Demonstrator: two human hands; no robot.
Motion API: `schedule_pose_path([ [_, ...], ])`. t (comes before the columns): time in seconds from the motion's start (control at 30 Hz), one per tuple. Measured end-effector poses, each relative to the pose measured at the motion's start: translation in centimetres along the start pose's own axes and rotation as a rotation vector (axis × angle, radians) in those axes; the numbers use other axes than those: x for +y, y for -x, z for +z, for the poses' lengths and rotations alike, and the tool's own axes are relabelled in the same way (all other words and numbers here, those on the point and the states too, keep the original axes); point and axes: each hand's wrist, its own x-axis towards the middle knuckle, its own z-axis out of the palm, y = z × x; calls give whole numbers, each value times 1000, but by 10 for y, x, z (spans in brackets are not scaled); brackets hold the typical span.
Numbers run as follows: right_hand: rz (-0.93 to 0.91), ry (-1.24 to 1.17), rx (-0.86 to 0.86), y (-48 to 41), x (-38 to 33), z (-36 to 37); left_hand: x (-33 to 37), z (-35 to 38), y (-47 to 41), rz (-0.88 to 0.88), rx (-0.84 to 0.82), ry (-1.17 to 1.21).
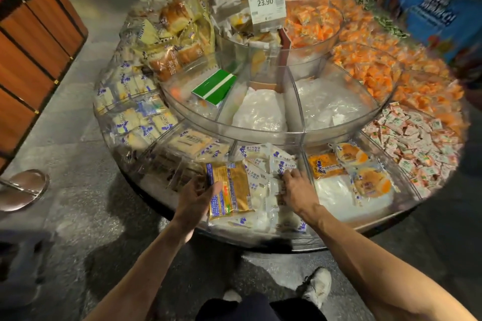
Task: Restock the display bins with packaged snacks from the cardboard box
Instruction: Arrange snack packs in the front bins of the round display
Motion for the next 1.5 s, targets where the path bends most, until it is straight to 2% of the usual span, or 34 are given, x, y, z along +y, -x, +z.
schedule_pose_path([
  [0.17, 16, -206, -147, 9, 1, -18, 4, -4, -7, -9, 25, -89],
  [0.27, -3, -239, -62, 18, -7, -36, 10, -10, -9, -25, 45, -9],
  [0.37, 51, -584, 72, 23, -39, -66, 20, -25, -5, -1, -5, 86],
  [0.43, 39, -819, 6, 25, -79, -97, 31, -41, -2, 53, -19, 95],
  [0.53, 54, -1216, -297, 26, -138, -144, 52, -73, 5, 281, 30, -60],
  [0.63, 43, -1462, -621, 10, -188, -176, 66, -111, 16, 723, 198, -646],
  [0.7, -46, -1520, -690, -4, -224, -188, 67, -141, 18, 962, 319, -1000],
  [0.77, -142, -1474, -638, -19, -262, -194, 67, -176, 21, 1061, 358, -1081],
  [0.87, -256, -1435, -619, -43, -317, -198, 73, -230, 31, 939, 514, -997],
  [0.93, -316, -1431, -657, -63, -350, -200, 81, -265, 35, 744, 680, -779],
  [0.97, -354, -1422, -669, -72, -367, -202, 87, -281, 35, 620, 701, -635],
  [1.07, -396, -1395, -648, -108, -417, -199, 100, -336, 14, 308, 615, -271],
  [1.17, -413, -1355, -669, -155, -464, -195, 114, -392, -24, 144, 460, 102],
  [1.37, -347, -1453, -606, -245, -532, -192, 134, -488, -129, 109, 355, -25],
  [1.43, -334, -1480, -572, -271, -552, -196, 145, -514, -162, 159, 344, -173],
  [1.5, -311, -1497, -518, -297, -573, -199, 154, -542, -193, 207, 309, -170],
])
